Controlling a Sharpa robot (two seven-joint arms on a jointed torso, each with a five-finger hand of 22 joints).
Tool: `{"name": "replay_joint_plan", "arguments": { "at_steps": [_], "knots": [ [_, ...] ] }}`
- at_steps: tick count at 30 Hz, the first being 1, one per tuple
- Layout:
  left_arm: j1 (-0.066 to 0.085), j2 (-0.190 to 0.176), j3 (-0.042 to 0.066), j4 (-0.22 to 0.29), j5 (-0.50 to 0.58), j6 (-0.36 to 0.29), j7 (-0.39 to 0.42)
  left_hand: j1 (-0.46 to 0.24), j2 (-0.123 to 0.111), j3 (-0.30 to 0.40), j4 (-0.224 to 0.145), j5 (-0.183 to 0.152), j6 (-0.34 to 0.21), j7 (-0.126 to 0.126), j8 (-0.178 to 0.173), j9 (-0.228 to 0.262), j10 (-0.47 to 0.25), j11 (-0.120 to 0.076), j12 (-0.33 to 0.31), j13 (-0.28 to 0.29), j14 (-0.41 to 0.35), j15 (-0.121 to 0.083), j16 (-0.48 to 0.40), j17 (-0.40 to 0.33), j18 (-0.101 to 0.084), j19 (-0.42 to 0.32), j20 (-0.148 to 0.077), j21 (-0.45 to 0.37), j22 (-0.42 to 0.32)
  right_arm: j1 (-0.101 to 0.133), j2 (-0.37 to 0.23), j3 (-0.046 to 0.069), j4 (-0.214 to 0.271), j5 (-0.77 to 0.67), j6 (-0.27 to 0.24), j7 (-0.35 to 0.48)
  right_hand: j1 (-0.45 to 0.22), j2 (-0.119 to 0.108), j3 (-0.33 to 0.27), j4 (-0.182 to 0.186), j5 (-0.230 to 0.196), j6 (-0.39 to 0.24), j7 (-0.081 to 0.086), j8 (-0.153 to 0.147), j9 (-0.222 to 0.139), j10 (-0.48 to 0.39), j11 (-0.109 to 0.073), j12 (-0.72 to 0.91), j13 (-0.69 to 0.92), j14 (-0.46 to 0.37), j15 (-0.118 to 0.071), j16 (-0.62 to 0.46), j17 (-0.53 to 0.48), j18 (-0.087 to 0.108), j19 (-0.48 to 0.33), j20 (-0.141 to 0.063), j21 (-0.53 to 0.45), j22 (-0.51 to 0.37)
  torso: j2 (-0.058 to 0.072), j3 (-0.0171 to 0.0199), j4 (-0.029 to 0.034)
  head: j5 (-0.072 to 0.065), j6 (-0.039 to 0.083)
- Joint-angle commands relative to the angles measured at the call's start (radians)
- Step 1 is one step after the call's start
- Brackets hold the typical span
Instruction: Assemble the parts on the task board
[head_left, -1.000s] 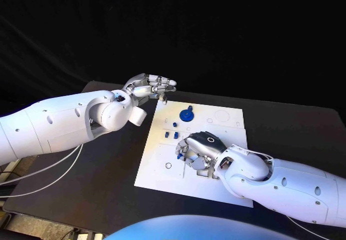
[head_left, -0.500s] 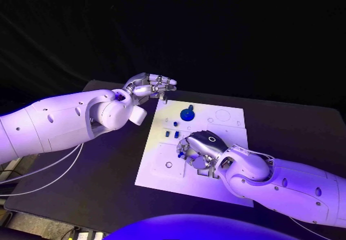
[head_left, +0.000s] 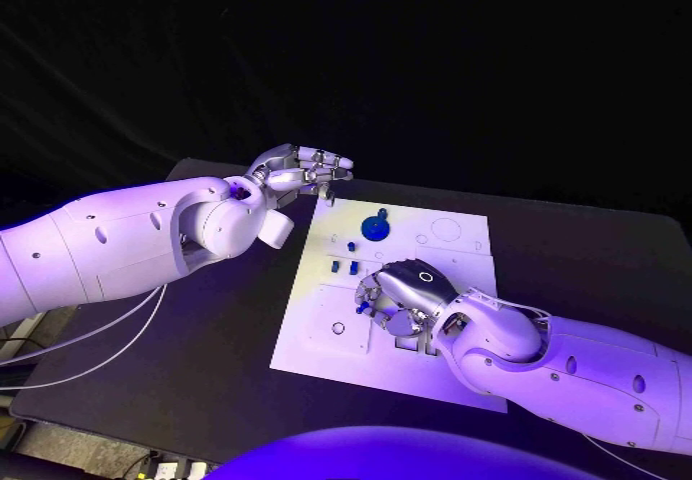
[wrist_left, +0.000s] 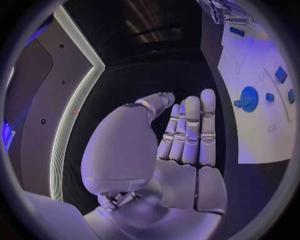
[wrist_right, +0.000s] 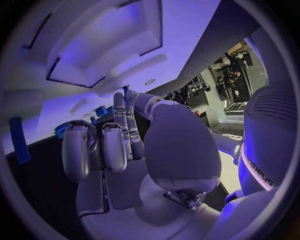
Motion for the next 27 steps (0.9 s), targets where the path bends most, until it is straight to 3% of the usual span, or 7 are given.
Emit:
{"name": "replay_joint_plan", "arguments": {
  "at_steps": [1, 15, 23, 27],
  "knots": [
    [0.001, 0.001, 0.001, 0.002, 0.005, 0.014, 0.000, -0.010, -0.001, -0.003, 0.005, 0.003, -0.007, -0.002, -0.002, -0.002, -0.007, -0.002, 0.006, 0.002, -0.004, 0.005, -0.004, -0.002, 0.007, -0.006, 0.001, -0.006, -0.001, -0.001, 0.001, 0.000, 0.000, -0.019, 0.018, -0.009, 0.001, 0.008, 0.000, -0.005, 0.006, 0.004, 0.000, 0.001, 0.002, -0.001, -0.004, -0.001, 0.001, 0.046, -0.006, 0.003, 0.000, -0.011, 0.023, -0.006, 0.000, 0.184, 0.000, -0.0004, -0.0005, 0.000, 0.000],
    [0.002, 0.001, 0.001, 0.003, 0.005, 0.018, -0.004, -0.010, -0.001, -0.003, 0.005, 0.003, -0.007, -0.002, -0.002, -0.002, -0.007, -0.002, 0.006, 0.002, -0.004, 0.005, -0.004, -0.002, 0.007, -0.006, 0.001, -0.006, -0.001, 0.001, 0.022, 0.000, -0.007, -0.065, 0.102, -0.049, -0.004, 0.008, -0.002, -0.007, -0.001, 0.004, 0.000, 0.002, 0.003, -0.001, -0.003, -0.002, 0.002, 0.046, -0.005, 0.003, 0.000, -0.012, 0.023, -0.006, 0.001, 0.184, 0.000, -0.0012, 0.0002, -0.001, -0.003],
    [0.002, 0.000, 0.001, 0.002, 0.005, 0.020, -0.009, -0.010, -0.001, -0.003, 0.005, 0.003, -0.008, -0.002, -0.002, -0.002, -0.009, -0.001, 0.007, 0.002, -0.005, 0.005, -0.004, -0.002, 0.007, -0.006, 0.001, -0.006, -0.002, 0.001, 0.030, 0.000, -0.005, -0.075, 0.106, -0.054, -0.012, 0.003, -0.006, -0.009, -0.004, 0.002, 0.000, 0.001, 0.004, -0.002, -0.003, -0.005, 0.003, 0.046, -0.005, 0.002, -0.004, -0.010, 0.021, -0.005, -0.004, 0.183, 0.000, -0.0008, -0.0002, -0.003, -0.004],
    [0.002, 0.000, 0.001, 0.002, 0.004, 0.021, -0.011, -0.010, -0.001, -0.003, 0.005, 0.003, -0.008, -0.002, -0.002, -0.002, -0.009, -0.001, 0.007, 0.002, -0.005, 0.005, -0.004, -0.002, 0.007, -0.006, 0.001, -0.006, -0.002, 0.001, 0.030, -0.001, -0.006, -0.076, 0.099, -0.056, -0.045, -0.014, -0.018, -0.001, 0.012, -0.025, 0.009, -0.018, -0.001, -0.021, 0.006, -0.019, 0.000, 0.045, 0.002, 0.001, -0.006, -0.010, 0.020, -0.001, -0.009, 0.182, -0.001, -0.0008, -0.0003, -0.003, -0.004]
  ]
}}
